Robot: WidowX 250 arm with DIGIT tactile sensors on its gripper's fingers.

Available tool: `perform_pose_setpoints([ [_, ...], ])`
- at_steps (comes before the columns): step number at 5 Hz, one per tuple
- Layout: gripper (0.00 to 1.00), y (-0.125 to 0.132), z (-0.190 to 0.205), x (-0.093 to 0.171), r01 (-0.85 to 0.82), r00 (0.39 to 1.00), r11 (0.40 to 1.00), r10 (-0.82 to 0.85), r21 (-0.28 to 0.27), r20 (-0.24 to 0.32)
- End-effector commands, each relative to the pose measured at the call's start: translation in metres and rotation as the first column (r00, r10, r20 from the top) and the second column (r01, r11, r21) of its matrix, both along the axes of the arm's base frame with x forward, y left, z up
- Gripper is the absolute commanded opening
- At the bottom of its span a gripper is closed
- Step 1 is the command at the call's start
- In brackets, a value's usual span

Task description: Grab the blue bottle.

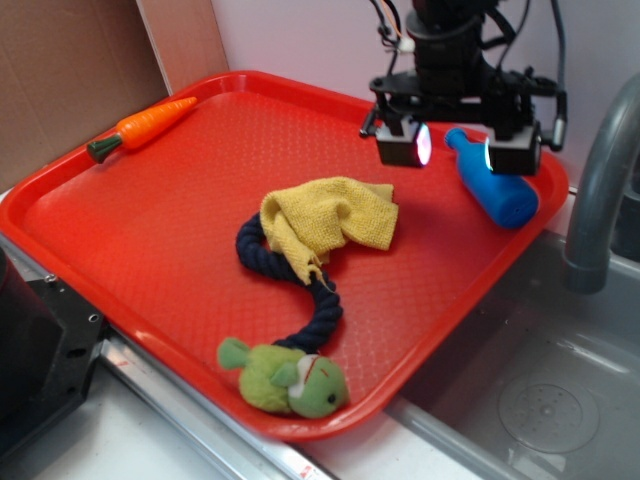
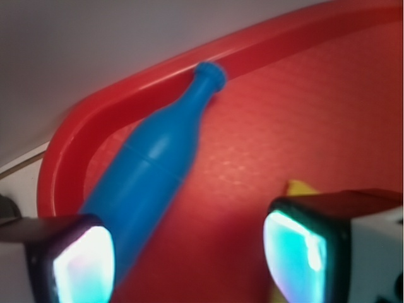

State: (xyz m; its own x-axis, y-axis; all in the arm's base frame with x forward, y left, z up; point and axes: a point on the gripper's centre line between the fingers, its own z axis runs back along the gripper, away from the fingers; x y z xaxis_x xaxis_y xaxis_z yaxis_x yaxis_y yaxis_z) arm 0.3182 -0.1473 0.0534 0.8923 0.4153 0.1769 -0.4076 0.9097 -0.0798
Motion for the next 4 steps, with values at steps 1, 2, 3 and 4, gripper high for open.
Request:
perform_pose_setpoints([
  [1, 1.00, -0.013, 0.006, 0.005, 0.030, 0.999, 0.999, -0.030, -0.031, -0.013],
  [2, 1.00, -0.006, 0.006, -0.010, -0.011, 0.999, 0.999, 0.008, -0.052, -0.044],
  [3, 1.00, 0.001, 0.011, -0.025, -0.040, 0.997, 0.997, 0.036, -0.061, -0.065],
  [4, 1.00, 0.010, 0.034, -0.043, -0.134, 0.991, 0.986, 0.131, -0.101, -0.041],
])
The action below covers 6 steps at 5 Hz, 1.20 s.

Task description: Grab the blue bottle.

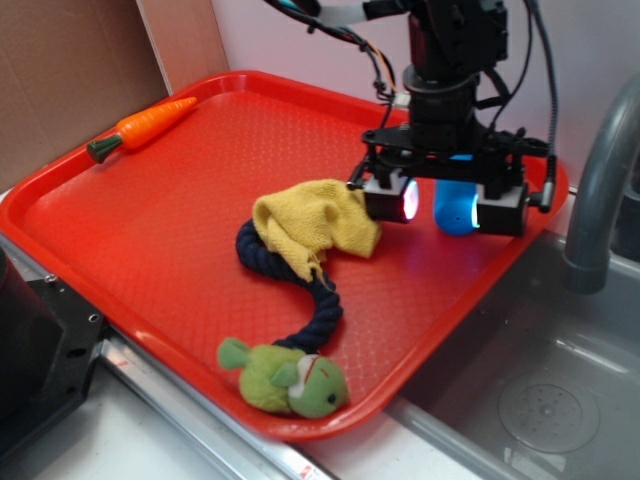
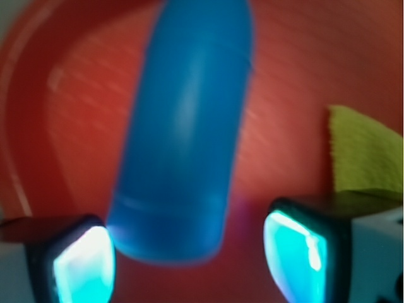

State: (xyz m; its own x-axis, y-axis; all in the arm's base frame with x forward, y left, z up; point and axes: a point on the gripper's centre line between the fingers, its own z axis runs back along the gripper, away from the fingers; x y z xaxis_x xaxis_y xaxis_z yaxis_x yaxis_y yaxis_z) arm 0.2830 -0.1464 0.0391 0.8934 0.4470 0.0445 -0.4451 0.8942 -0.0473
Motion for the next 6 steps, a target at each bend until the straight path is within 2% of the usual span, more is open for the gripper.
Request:
perform_pose_setpoints([
  [1, 1.00, 0.009, 0.048, -0.008, -0.103, 0.989, 0.992, 0.110, -0.072, 0.096],
  [2, 1.00, 0.009, 0.048, -0.008, -0.103, 0.989, 0.992, 0.110, -0.072, 0.096],
  [3, 1.00, 0.019, 0.048, 0.015, -0.199, 0.967, 0.970, 0.217, -0.141, 0.131],
  [4, 1.00, 0.022, 0.041, 0.034, -0.210, 0.965, 0.971, 0.224, -0.112, 0.134],
  [5, 1.00, 0.018, 0.026, 0.050, -0.188, 0.975, 0.980, 0.194, -0.058, 0.108],
  [6, 1.00, 0.018, 0.014, 0.046, -0.177, 0.981, 0.983, 0.180, -0.038, 0.078],
])
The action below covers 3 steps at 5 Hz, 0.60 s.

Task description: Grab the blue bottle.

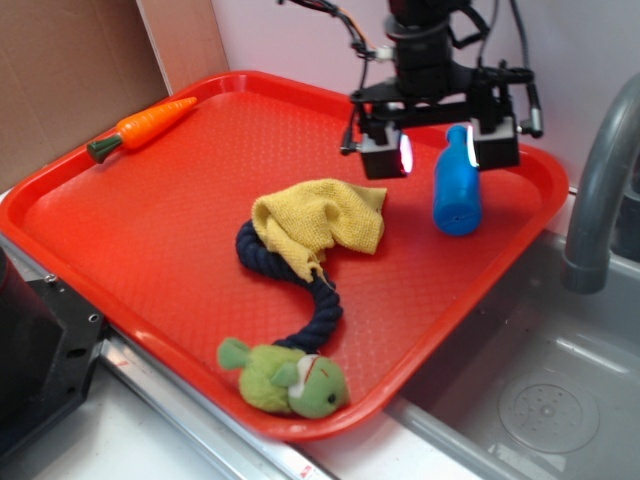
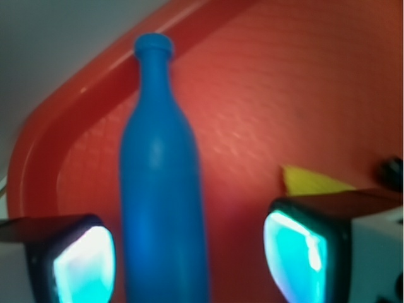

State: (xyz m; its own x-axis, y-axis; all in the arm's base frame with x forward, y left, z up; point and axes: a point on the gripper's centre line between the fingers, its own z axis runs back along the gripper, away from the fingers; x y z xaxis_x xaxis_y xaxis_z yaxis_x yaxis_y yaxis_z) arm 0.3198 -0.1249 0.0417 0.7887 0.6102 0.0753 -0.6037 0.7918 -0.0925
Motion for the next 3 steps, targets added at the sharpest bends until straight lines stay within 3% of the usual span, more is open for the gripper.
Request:
perform_pose_setpoints([
  [1, 0.99, -0.001, 0.002, -0.006, 0.005, 0.999, 1.000, -0.006, -0.017, -0.053],
  [2, 0.00, 0.012, 0.016, -0.036, 0.215, 0.970, 0.976, -0.215, -0.017, -0.114],
  [3, 0.00, 0.043, 0.048, -0.073, 0.234, 0.969, 0.972, -0.235, -0.019, -0.081],
])
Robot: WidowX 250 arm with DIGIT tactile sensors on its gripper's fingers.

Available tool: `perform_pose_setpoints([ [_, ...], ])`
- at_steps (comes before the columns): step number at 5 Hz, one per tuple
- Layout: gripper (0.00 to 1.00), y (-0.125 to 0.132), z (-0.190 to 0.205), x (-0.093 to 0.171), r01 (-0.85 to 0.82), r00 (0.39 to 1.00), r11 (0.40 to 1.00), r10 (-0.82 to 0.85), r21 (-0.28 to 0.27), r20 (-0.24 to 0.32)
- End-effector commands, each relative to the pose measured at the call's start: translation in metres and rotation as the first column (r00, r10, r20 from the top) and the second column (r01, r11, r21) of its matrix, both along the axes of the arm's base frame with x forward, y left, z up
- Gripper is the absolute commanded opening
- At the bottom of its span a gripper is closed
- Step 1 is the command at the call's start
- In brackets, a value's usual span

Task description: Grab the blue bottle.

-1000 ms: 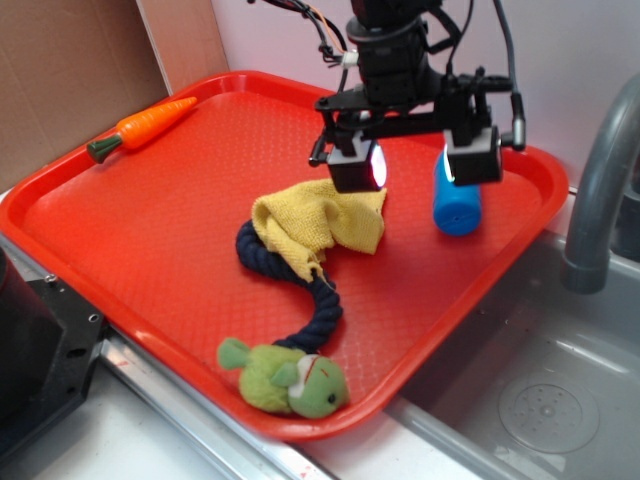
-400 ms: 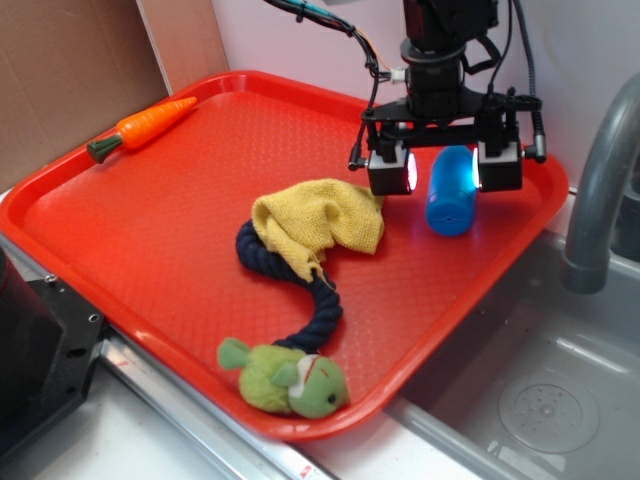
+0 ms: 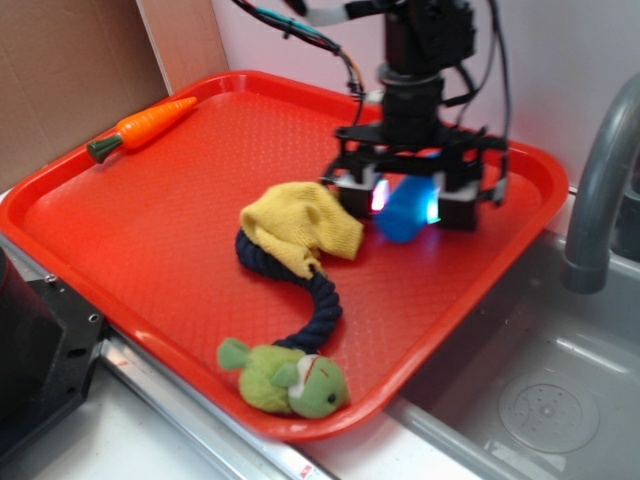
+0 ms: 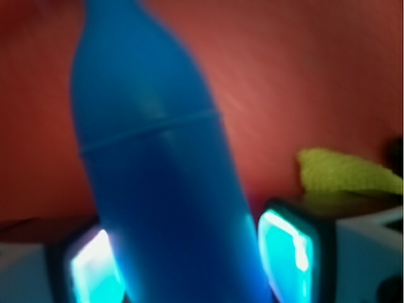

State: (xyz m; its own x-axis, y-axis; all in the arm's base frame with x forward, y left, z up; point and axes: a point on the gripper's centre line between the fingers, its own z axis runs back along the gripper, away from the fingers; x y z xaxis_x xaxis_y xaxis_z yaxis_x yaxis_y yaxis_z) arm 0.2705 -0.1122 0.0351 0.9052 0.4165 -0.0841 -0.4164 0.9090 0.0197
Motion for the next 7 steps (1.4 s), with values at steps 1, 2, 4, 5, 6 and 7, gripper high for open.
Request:
perform_pose_setpoints([
  [1, 0.00, 0.036, 0.097, -0.057, 0.063, 0.976, 0.994, -0.042, -0.092, 0.212],
  [2, 0.00, 0.051, 0.120, -0.090, 0.054, 0.974, 0.987, -0.019, -0.151, 0.224],
  [4, 0.00, 0.077, 0.134, -0.098, 0.071, 0.972, 0.978, -0.024, -0.196, 0.233],
  [5, 0.00, 0.087, 0.137, -0.085, 0.054, 0.977, 0.981, -0.015, -0.184, 0.211],
  [6, 0.00, 0.097, 0.131, -0.074, 0.001, 0.978, 0.995, 0.020, -0.104, 0.207],
  [7, 0.00, 0.091, 0.126, -0.071, -0.021, 0.977, 0.996, 0.039, -0.088, 0.208],
])
